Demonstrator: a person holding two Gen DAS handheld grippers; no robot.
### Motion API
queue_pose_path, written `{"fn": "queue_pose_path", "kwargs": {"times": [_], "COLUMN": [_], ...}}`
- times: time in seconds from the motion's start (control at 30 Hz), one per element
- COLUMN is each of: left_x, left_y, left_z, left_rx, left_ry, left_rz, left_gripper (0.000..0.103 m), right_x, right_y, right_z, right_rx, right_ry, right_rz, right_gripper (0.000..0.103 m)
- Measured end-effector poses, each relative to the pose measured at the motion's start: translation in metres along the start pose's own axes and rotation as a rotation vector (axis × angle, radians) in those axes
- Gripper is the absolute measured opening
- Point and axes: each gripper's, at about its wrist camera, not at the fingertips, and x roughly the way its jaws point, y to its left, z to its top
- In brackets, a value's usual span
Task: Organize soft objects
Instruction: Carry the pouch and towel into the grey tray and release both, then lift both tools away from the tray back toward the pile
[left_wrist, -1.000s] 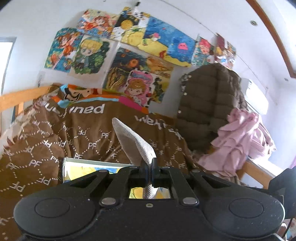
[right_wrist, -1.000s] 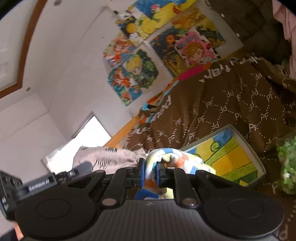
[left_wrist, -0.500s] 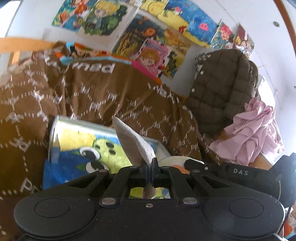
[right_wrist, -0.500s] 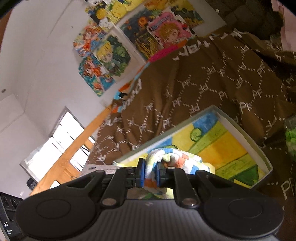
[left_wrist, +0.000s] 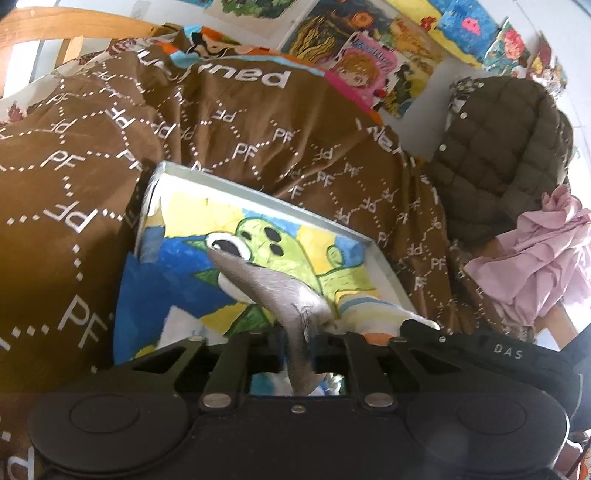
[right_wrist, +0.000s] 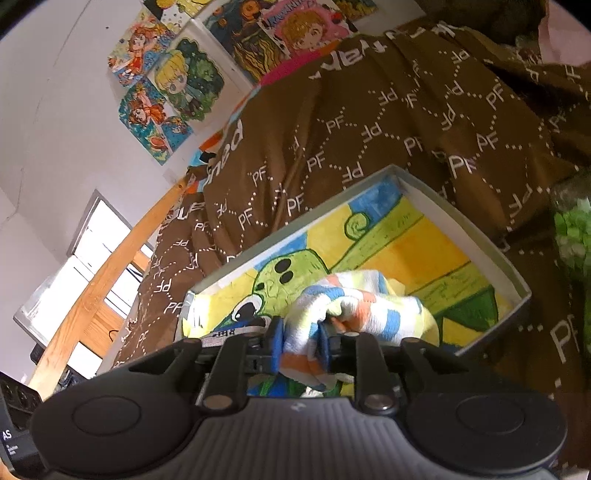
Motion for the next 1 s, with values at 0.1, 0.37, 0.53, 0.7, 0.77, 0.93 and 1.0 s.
{"fn": "queue_pose_path", "kwargs": {"times": [0.1, 0.37, 0.53, 0.7, 0.77, 0.93, 1.0], "left_x": [0.0, -0.021, -0.047, -0.082, -0.097, -0.135, -0.15], "left_y": [-0.001, -0.016, -0.03, -0.046, -0.054, -0.076, -0.085], "left_z": [-0.002, -0.003, -0.006, -0.015, -0.017, -0.024, -0.031], "left_rx": [-0.003, 0.028, 0.066, 0.125, 0.149, 0.197, 0.21], "left_ry": [0.014, -0.01, -0.06, -0.164, -0.21, -0.321, -0.362], "left_rz": [0.031, 0.098, 0.135, 0.184, 0.19, 0.177, 0.174], "left_gripper": [0.029, 0.064, 0.083, 0.099, 0.101, 0.102, 0.102], "right_x": [-0.003, -0.019, -0.037, -0.075, -0.095, -0.145, -0.162], "right_y": [0.0, 0.0, 0.003, 0.02, 0.03, 0.054, 0.062], "right_z": [-0.001, -0.001, 0.0, -0.002, -0.005, -0.018, -0.026], "right_rx": [0.005, 0.027, 0.027, -0.076, -0.143, -0.302, -0.348], "right_ry": [0.009, 0.02, 0.02, -0.045, -0.093, -0.225, -0.275], "right_rz": [-0.003, -0.014, -0.005, -0.025, -0.036, -0.057, -0.064], "right_gripper": [0.045, 0.078, 0.09, 0.098, 0.101, 0.103, 0.103]}}
